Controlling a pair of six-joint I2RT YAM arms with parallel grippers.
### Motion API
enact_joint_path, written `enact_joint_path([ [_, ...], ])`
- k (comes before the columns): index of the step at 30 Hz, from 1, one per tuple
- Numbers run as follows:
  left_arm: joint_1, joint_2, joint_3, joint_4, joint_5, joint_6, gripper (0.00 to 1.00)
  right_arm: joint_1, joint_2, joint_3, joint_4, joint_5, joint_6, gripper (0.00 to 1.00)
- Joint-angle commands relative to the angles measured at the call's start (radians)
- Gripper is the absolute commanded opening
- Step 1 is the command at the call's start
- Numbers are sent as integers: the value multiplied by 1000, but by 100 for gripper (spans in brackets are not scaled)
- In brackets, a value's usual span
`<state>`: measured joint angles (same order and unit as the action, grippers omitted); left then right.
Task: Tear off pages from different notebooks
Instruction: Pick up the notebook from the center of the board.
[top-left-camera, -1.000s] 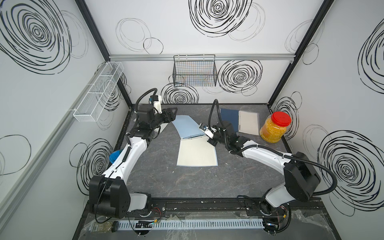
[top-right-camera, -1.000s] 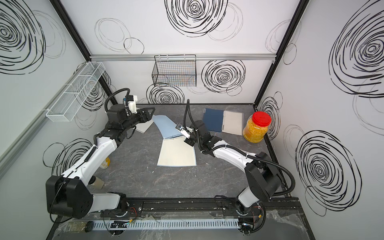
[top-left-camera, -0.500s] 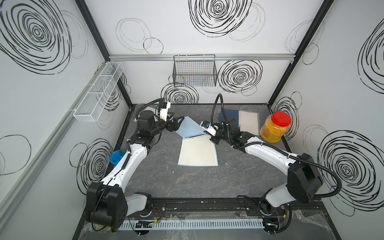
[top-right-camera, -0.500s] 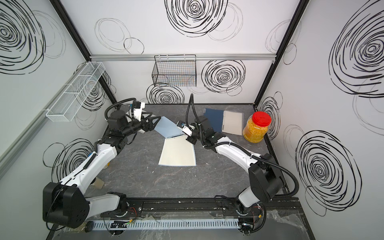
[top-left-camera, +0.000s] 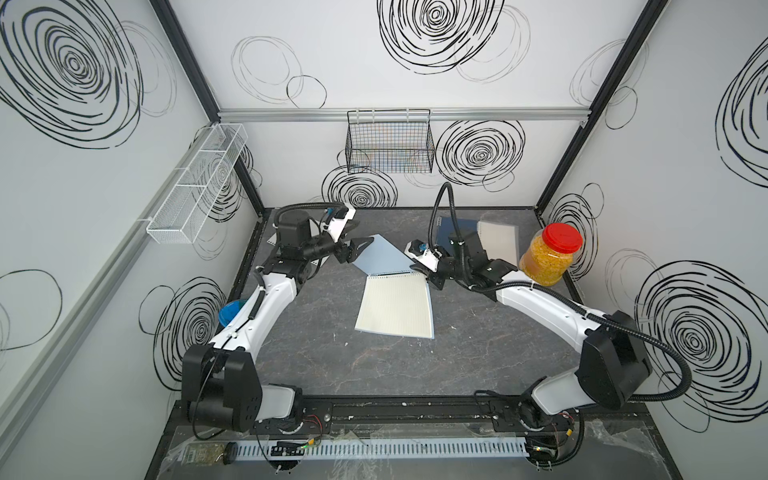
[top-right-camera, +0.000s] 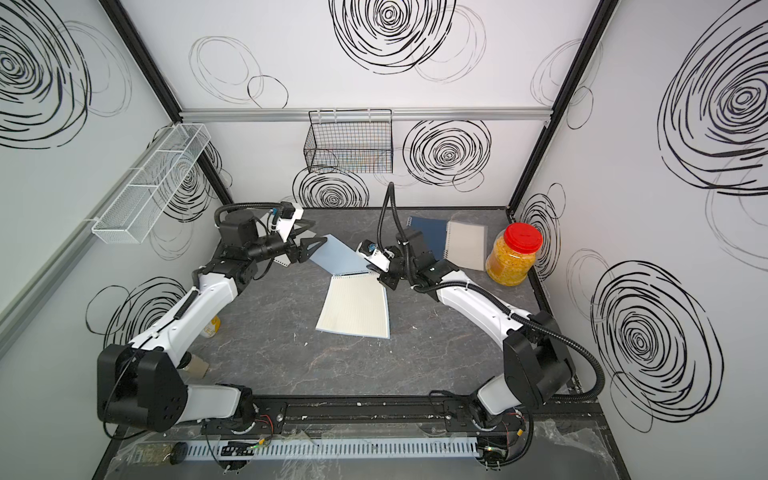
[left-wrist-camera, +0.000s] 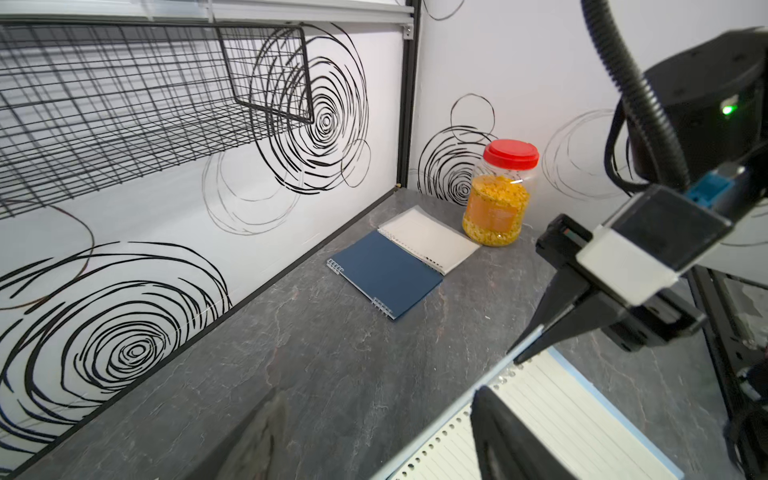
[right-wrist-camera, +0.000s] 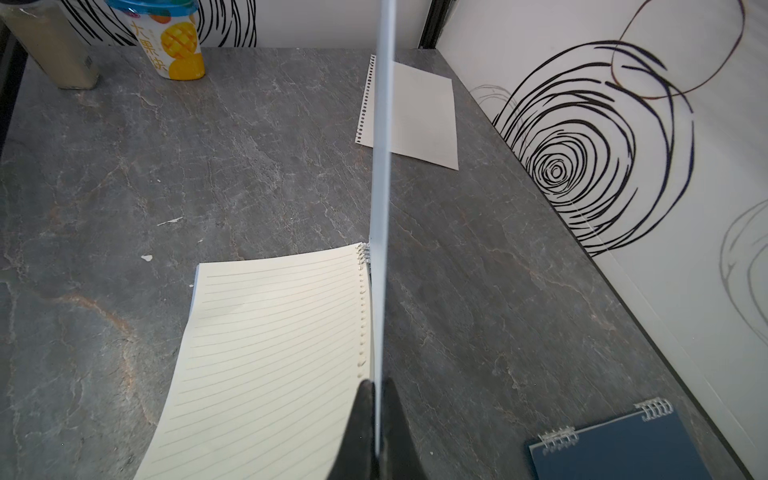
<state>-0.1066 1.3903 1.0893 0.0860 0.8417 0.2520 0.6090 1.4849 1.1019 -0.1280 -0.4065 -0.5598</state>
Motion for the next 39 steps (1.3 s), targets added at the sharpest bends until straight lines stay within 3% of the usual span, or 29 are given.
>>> enact_joint_path([
  [1,-2,62,106,-165,84,191,73,-6,-35,44,-13,-45,-15,0],
  [8,-14,187,270,-463,192,371,68,-20,-30,59,-8,-47,-11,0],
  [13,-61,191,263,-470,78,375,61,-27,-20,65,6,-30,-6,0],
  [17,-58,174,232,-410,54,313,53,-40,-6,74,4,-26,10,0],
  [19,-58,159,213,-368,38,276,44,-45,-2,79,5,-26,28,0],
  [22,-63,139,188,-312,12,216,19,-52,8,90,5,-30,66,0],
  [26,-74,105,145,-259,-26,194,4,-60,29,105,-5,-30,120,1],
  [30,-72,85,123,-227,-36,182,0,-76,31,111,-7,-13,208,26],
  [35,-68,69,114,-213,-31,189,0,-116,6,103,-32,-13,295,42],
  [39,-70,61,124,-238,-24,211,0,-184,-8,67,-43,-83,298,52],
])
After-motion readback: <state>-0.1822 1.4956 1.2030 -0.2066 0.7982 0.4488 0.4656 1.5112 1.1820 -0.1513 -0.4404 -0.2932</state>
